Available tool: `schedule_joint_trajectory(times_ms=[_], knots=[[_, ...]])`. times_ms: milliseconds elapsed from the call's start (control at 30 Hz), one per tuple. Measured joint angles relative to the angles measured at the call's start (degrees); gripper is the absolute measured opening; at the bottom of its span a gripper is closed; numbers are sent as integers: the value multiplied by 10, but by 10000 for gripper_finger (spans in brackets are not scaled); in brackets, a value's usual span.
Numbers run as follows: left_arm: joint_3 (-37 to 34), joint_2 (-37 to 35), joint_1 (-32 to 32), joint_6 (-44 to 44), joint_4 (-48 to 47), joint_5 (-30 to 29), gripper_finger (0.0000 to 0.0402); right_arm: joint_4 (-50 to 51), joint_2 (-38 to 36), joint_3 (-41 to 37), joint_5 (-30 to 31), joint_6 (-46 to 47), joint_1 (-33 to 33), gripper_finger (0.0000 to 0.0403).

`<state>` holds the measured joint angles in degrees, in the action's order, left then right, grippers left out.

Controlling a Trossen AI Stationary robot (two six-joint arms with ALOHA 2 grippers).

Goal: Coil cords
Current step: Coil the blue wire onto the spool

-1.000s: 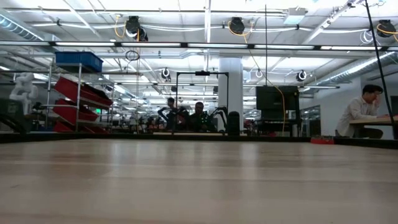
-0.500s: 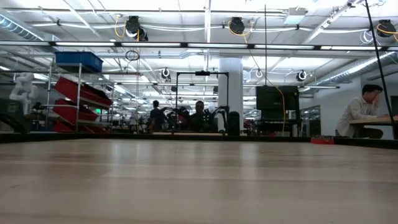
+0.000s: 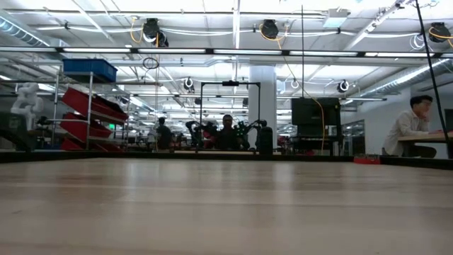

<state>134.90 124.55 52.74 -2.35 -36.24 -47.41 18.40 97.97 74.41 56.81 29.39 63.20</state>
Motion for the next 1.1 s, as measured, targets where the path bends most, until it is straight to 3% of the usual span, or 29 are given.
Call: schedule_joint_trajectory(times_ms=[167,267,433,567,1100], knots=[[1,0,6,48,-23,-17,13,-3,26,0,2,-8,-3,48],[1,1,6,108,-42,-63,13,-4,28,0,5,-36,-12,48],[1,2,-2,124,-53,-100,13,-6,26,0,47,-92,-38,48],[1,2,-12,164,-54,-101,13,-5,26,0,49,-116,-58,48],[-6,15,-26,162,-125,-93,13,-6,26,0,47,-93,-60,48]])
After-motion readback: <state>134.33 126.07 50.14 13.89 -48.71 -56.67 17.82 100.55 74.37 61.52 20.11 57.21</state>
